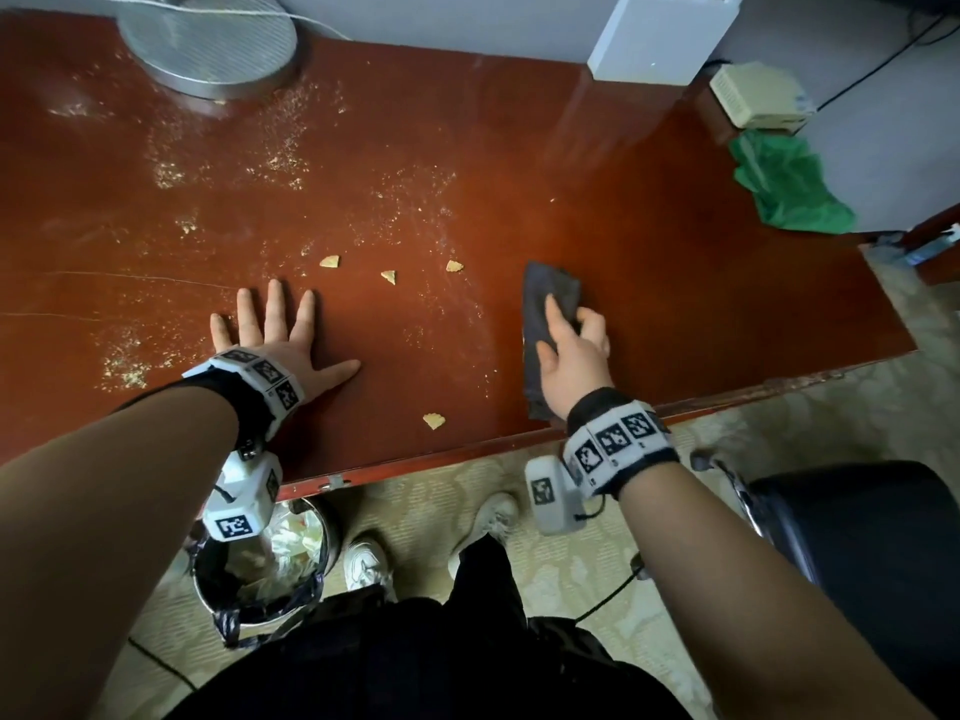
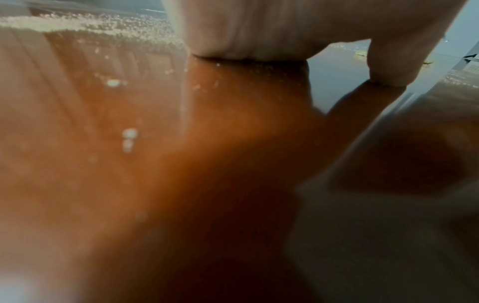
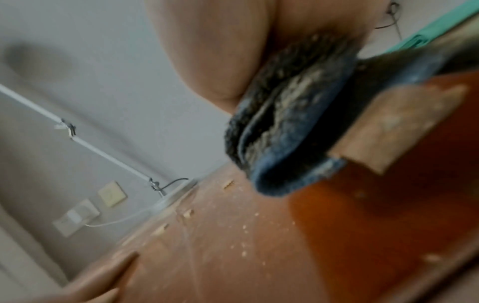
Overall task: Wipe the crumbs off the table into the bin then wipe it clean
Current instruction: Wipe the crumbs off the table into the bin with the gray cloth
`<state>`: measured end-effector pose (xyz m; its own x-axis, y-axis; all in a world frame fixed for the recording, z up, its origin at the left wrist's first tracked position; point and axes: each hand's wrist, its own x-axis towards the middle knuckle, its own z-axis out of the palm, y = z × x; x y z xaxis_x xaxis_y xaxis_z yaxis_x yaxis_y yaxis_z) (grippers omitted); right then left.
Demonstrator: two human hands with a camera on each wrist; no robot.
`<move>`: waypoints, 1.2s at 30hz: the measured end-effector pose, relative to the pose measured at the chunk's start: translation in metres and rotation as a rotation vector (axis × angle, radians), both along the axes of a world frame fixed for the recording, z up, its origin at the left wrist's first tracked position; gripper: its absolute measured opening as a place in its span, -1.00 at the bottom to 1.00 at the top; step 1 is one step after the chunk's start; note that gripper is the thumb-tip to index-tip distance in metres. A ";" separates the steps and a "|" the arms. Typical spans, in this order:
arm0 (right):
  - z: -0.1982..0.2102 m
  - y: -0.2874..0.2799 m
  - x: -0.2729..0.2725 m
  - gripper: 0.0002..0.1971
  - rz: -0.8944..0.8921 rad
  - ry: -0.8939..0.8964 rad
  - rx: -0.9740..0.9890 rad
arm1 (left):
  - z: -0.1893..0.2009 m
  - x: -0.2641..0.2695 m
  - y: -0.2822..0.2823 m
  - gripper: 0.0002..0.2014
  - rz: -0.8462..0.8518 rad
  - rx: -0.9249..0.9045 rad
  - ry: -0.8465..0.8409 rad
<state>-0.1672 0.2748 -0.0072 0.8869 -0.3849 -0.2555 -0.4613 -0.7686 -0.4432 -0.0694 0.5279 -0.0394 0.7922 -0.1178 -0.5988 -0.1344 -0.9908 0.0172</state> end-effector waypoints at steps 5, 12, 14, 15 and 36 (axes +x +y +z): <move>0.002 0.033 -0.041 -0.29 0.627 0.193 0.048 | 0.000 -0.002 0.002 -0.02 -0.008 -0.006 -0.013; -0.020 0.050 -0.013 -0.11 0.973 0.320 -0.148 | -0.004 0.000 0.003 -0.03 -0.016 -0.010 -0.031; -0.018 0.049 0.000 -0.15 0.940 0.320 -0.155 | -0.005 0.000 0.003 -0.04 -0.023 -0.006 -0.042; -0.018 0.050 0.007 -0.18 0.906 0.294 -0.163 | -0.006 -0.001 0.003 -0.05 -0.026 -0.002 -0.046; -0.031 0.094 0.053 -0.38 0.104 0.231 -0.083 | -0.005 0.003 0.006 -0.23 -0.020 -0.026 -0.003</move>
